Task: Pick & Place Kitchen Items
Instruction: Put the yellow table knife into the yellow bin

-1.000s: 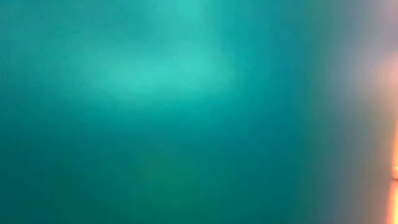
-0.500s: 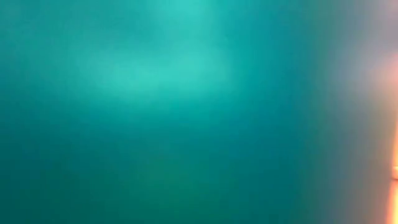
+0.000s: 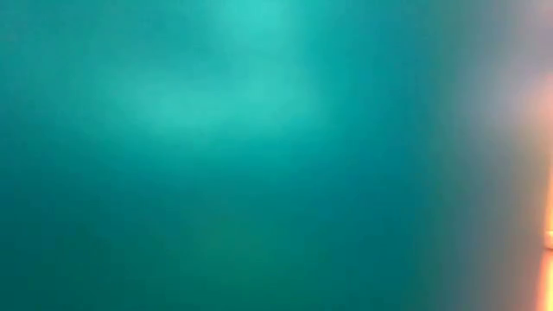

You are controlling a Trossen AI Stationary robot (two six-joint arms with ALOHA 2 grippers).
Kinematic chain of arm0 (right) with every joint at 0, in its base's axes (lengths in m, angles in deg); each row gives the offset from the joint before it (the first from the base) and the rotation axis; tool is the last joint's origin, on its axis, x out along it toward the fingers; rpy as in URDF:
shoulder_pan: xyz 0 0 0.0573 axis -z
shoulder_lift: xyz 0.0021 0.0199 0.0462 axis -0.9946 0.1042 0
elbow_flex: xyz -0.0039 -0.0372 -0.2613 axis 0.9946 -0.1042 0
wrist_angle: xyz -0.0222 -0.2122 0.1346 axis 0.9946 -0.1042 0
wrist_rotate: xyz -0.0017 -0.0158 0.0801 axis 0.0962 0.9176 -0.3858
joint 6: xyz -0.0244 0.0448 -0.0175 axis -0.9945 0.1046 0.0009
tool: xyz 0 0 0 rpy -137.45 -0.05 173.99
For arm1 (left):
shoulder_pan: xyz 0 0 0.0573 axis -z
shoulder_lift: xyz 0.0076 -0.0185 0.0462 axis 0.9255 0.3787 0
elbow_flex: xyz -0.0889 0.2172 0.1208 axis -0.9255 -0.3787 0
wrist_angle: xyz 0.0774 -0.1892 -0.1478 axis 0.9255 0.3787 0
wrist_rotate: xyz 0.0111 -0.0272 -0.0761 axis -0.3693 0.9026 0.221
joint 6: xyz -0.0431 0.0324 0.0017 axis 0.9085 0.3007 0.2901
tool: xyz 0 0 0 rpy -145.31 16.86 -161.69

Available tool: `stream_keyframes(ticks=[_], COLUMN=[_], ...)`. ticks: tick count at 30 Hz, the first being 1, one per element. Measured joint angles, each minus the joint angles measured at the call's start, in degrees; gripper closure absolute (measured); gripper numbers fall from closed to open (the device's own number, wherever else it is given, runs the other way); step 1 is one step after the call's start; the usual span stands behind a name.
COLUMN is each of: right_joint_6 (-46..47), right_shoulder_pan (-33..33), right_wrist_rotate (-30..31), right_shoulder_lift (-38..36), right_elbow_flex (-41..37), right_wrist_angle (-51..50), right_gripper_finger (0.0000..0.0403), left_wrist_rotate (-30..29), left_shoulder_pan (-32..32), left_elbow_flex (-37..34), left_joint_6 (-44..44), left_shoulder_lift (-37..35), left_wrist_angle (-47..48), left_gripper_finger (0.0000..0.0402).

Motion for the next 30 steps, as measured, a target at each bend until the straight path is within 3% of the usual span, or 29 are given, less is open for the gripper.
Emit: stream_keyframes(ticks=[4, 8, 17, 21, 25, 30], right_joint_6=[-0.19, -0.47, 1.02, 1.4, 2.55, 12.12], right_shoulder_pan=[-0.73, -1.39, -3.96, -6.94, -11.35, -16.49], right_wrist_rotate=[3.47, 5.92, 6.11, 6.57, 12.58, 14.99], right_shoulder_lift=[0.03, 0.07, -3.13, -8.83, -15.25, -22.53], right_elbow_flex=[0.0, -0.22, -0.22, -0.22, -0.18, -0.15], right_wrist_angle=[-0.88, -2.92, -8.56, -17.29, -29.08, -45.12], right_gripper_finger=[0.0369, 0.0367, 0.0367, 0.0368, 0.0368, 0.0367], left_wrist_rotate=[-0.44, -1.03, -4.05, -4.66, -4.66, -4.63], left_shoulder_pan=[0.37, 0.89, 0.9, 0.9, 0.9, 0.9], left_elbow_flex=[0.07, 0.02, 0.02, 0.02, 0.02, 0.02], left_joint_6=[0.11, 0.44, 0.44, 0.42, 0.42, 0.42], left_shoulder_lift=[0.0, -0.02, -0.02, -0.02, -0.02, -0.02], left_wrist_angle=[1.17, 1.82, 4.03, 5.11, 5.33, 5.53], left_gripper_finger=[0.0324, 0.0289, 0.0228, 0.0231, 0.0238, 0.0241])
